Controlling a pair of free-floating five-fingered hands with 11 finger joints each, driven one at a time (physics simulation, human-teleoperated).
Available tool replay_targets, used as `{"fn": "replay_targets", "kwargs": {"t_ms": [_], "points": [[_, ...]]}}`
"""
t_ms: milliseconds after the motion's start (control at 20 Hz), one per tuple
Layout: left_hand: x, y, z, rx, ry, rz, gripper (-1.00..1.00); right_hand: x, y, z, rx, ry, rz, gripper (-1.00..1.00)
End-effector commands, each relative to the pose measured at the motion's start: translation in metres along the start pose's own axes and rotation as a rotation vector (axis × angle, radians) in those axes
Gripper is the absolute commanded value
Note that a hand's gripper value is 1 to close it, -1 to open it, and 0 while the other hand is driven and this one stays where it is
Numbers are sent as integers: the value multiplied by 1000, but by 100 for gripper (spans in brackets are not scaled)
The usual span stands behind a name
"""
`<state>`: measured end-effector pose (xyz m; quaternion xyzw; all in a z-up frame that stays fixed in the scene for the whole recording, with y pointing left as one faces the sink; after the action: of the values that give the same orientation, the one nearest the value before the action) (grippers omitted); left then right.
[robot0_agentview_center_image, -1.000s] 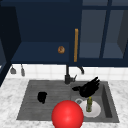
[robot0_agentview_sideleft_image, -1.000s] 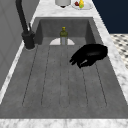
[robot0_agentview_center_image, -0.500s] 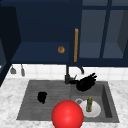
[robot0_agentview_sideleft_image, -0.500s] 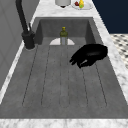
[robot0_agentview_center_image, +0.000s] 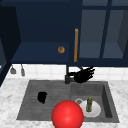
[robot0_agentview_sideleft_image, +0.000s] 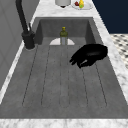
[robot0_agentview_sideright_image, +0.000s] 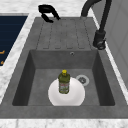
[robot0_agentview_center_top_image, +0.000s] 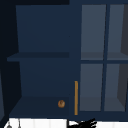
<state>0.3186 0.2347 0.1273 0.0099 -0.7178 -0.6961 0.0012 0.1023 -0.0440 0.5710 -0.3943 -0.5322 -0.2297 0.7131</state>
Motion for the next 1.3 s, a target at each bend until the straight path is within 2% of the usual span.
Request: {"fn": "replay_targets", "kwargs": {"t_ms": [0, 700, 900, 1250], "points": [[0, 0, 0, 0, 0, 0, 0, 18, 10, -1, -36, 16, -91, -100], [0, 0, 0, 0, 0, 0, 0, 76, 44, -8, -97, 68, -166, -100], [0, 0, 0, 0, 0, 0, 0, 95, 55, -20, -91, 126, -168, -100], [0, 0, 0, 0, 0, 0, 0, 132, 73, -45, -65, 223, -203, -100]]}}
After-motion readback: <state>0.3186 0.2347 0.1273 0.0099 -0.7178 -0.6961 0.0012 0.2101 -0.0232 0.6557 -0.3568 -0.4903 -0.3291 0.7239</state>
